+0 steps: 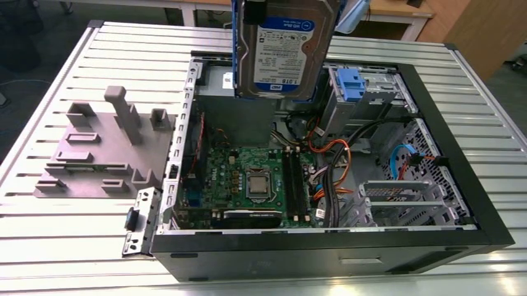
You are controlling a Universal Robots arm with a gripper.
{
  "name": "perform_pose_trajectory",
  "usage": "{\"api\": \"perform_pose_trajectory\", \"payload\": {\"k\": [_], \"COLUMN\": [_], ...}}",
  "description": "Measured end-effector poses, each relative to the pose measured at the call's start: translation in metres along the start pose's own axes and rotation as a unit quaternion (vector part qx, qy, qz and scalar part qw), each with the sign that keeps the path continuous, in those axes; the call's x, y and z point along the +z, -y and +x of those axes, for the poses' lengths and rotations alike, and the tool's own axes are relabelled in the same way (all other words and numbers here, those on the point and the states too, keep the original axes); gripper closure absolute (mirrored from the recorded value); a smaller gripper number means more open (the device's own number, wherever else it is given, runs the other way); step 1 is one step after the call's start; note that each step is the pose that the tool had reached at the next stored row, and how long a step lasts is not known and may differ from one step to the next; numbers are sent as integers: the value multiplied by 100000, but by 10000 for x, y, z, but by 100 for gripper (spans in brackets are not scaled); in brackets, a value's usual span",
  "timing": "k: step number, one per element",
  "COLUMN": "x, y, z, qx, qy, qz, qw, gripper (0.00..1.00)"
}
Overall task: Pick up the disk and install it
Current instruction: 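Insert the disk into the insertion slot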
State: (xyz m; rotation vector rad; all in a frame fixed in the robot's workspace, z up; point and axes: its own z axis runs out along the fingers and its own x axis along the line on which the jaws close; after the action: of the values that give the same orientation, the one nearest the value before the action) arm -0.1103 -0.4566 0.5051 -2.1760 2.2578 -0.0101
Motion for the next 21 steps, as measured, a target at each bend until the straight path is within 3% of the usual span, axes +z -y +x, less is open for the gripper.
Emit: {"api": "perform_pose_trajectory", "payload": {"k": [3, 11, 15, 21], "x": [1, 3, 3, 5], "y": [6, 113, 123, 126], "z": [50, 64, 75, 161], "qx": [1, 2, 3, 1], "qy": [-4, -7, -12, -8], "qz": [-2, 0, -1, -1], "qw": [100000, 100000, 100000, 100000], "gripper": [64, 64, 64, 64]}}
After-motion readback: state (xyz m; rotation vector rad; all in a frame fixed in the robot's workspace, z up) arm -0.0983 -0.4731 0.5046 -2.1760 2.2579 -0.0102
